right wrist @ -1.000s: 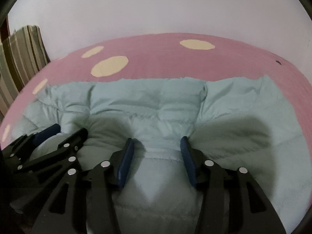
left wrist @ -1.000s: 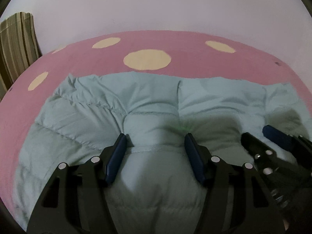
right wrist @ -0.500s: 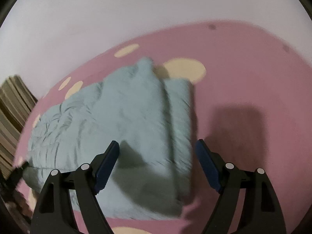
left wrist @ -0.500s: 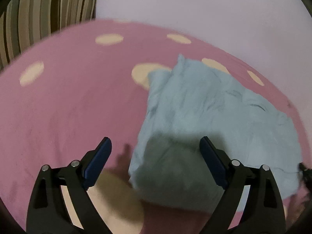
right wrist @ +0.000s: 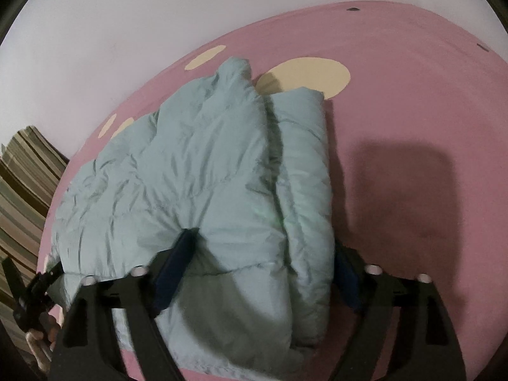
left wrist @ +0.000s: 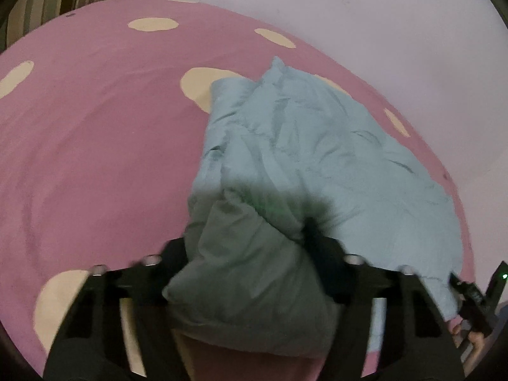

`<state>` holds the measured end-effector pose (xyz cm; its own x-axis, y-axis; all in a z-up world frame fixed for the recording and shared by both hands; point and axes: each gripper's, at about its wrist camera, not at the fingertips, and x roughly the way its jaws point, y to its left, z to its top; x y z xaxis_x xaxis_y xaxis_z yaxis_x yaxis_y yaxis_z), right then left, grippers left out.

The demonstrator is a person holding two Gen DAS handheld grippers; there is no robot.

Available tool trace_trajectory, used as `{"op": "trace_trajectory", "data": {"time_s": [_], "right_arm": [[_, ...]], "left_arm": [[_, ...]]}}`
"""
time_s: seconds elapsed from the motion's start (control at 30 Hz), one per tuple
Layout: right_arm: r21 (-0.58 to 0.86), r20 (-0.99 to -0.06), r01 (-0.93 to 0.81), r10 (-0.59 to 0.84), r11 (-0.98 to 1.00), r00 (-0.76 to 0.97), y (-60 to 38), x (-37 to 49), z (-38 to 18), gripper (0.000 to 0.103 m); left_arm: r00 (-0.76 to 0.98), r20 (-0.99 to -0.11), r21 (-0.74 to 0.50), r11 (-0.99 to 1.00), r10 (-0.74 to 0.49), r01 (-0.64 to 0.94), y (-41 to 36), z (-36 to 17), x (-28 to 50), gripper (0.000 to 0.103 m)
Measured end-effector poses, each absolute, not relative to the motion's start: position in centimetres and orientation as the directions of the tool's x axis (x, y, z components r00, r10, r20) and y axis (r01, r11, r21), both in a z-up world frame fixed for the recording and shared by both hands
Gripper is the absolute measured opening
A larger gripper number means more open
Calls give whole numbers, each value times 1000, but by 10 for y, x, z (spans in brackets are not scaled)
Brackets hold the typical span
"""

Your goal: Fold large clothes

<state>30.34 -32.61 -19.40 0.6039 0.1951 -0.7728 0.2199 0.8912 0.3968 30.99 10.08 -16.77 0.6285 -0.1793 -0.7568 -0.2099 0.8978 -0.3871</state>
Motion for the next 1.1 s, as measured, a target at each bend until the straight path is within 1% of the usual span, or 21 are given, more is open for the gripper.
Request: {"op": "trace_trajectory", "data": {"time_s": [0.03,0.07,0.1,0.13,0.2,0.27,0.5,0.73,0.93,1.1], "right_arm": [[417,-770,210,221,884,598,-324,304,-194,49],[429,-769,210,233,879,596,-321,305,-194,40],[440,-765,203,247,875,595,-318,305,-194,31],[449,-762,197,258,871,594,-316,305,-193,29],[450,-757,191,259,872,600,-312,302,-189,22],[458,-749,184,266,870,607,-309,298,-186,20],[493,-725,133,322,860,609,-288,268,-179,18],[520,-717,76,386,851,580,-257,220,-178,18],[526,-714,38,417,850,563,-253,217,-181,18],[508,-717,21,409,861,565,-255,219,-180,18]], "left_arm": [[633,-750,-398,894,-190,-203,101,-167,307,41],[639,-746,-394,897,-185,-200,100,-165,307,37],[647,-742,-384,903,-177,-193,98,-163,306,30],[653,-737,-379,906,-174,-187,96,-161,305,25],[663,-729,-375,910,-171,-177,97,-157,302,20],[670,-724,-374,910,-167,-177,99,-152,297,18],[670,-731,-347,916,-129,-202,119,-137,262,17],[653,-750,-334,911,-102,-242,151,-132,199,17],[642,-761,-339,902,-96,-268,173,-132,152,17],[639,-764,-325,908,-88,-264,177,-133,134,17]]}}
